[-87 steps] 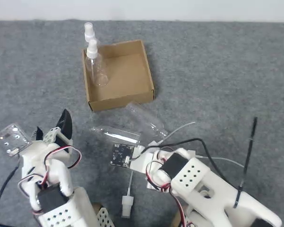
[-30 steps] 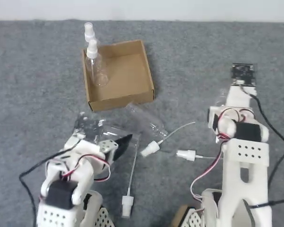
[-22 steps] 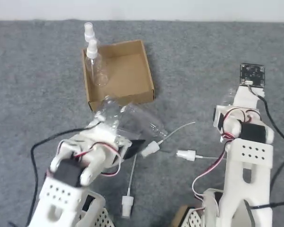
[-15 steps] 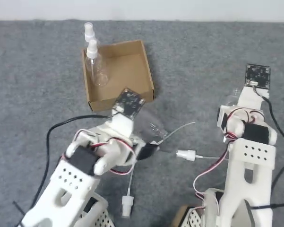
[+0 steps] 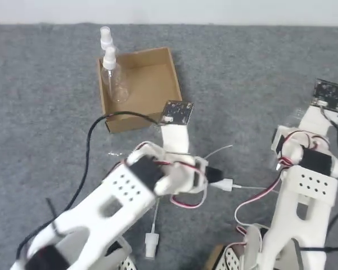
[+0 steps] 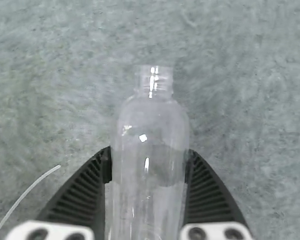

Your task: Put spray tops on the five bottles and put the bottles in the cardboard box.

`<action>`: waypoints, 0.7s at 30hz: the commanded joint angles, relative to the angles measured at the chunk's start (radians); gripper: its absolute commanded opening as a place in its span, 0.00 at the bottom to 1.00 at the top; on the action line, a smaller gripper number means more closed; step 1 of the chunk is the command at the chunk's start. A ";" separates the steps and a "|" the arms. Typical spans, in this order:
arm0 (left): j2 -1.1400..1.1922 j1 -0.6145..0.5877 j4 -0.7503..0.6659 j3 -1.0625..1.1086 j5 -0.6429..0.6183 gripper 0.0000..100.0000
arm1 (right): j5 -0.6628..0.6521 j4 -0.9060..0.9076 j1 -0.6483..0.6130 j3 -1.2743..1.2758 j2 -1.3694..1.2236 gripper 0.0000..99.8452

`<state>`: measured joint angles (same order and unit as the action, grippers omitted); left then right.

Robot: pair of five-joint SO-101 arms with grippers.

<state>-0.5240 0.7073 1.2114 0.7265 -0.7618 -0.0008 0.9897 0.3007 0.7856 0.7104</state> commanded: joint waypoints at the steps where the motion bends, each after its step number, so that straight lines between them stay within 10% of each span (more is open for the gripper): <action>1: 0.081 0.017 -0.006 -0.107 -0.120 0.31 | 0.011 -0.025 0.041 -0.049 0.042 0.03; 21: 0.605 0.146 0.003 -0.440 -0.440 0.31 | 0.011 -0.027 0.168 -0.071 0.041 0.03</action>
<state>0.0575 0.8193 1.2114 0.3798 -1.1362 0.0008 0.9897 0.4572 0.7856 0.7104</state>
